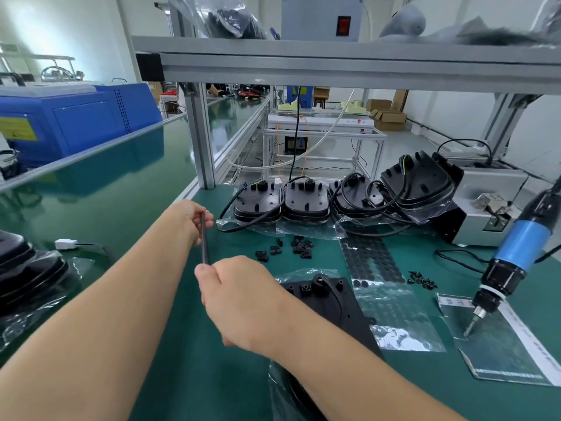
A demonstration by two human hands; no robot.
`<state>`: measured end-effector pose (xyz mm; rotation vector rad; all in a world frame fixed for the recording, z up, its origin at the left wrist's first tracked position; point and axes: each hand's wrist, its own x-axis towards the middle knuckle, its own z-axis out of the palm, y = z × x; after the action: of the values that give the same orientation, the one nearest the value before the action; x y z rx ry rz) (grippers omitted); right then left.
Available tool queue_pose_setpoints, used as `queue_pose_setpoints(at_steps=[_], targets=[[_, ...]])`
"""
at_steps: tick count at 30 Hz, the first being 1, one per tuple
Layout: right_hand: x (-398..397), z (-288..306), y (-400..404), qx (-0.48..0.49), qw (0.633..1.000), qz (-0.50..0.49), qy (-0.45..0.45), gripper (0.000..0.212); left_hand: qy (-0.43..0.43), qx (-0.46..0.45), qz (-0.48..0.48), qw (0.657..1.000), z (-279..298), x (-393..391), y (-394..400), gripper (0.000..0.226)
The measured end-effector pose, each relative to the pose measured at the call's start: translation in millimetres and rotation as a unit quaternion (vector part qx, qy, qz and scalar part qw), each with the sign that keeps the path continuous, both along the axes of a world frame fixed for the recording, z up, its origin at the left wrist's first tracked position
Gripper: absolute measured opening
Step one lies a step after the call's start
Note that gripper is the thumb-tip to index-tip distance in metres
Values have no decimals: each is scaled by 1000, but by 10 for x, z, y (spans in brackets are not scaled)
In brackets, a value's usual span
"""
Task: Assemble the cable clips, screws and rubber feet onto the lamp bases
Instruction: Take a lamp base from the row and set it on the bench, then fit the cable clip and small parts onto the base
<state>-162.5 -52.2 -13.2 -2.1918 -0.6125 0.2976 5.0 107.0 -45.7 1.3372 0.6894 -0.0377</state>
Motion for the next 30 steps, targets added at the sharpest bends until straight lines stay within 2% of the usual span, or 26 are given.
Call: queue_pose_setpoints(at_steps=[6,9,11,13,14,15,16,17,18,19,21,23,26,28,30], targets=[[-117,35,-170,-112,983,50,-137,44,-19,34,8,999,-135,116,156,34],[-158,94,-374,-152,964,90,-197,45,20,71,-38,997,-267,133,201,31],[-97,117,-560,-133,970,109,-172,42,46,114,-84,989,-312,138,212,33],[30,81,-782,-99,980,111,-128,30,66,208,-120,969,-275,74,193,33],[126,42,-897,-83,982,99,-140,23,68,300,-136,942,-245,30,172,35],[226,-6,-1010,-67,983,77,-154,20,61,423,-157,890,-215,-15,155,38],[307,-55,-1111,-54,985,54,-154,20,44,544,-176,819,-175,-90,108,41],[371,-96,-1200,-44,988,36,-142,21,6,620,-182,764,-121,-207,23,41],[415,-142,-1279,-36,990,28,-130,26,-50,643,-183,742,-69,-355,-89,36],[440,-190,-1352,-32,992,29,-120,32,-109,629,-196,744,-34,-540,-204,31],[430,-273,-1481,-32,993,49,-102,46,-200,555,-282,756,-2,-969,-438,32],[375,-330,-1559,-28,991,89,-97,50,-247,462,-380,763,-16,-1384,-614,37],[317,-390,-1574,-32,984,138,-106,30,-270,406,-464,740,-88,-1765,-786,34],[316,-413,-1542,-25,985,137,-100,19,-288,377,-473,742,-149,-1854,-858,26],[335,-438,-1510,-13,986,127,-107,18,-319,363,-459,745,-188,-1863,-869,25]])
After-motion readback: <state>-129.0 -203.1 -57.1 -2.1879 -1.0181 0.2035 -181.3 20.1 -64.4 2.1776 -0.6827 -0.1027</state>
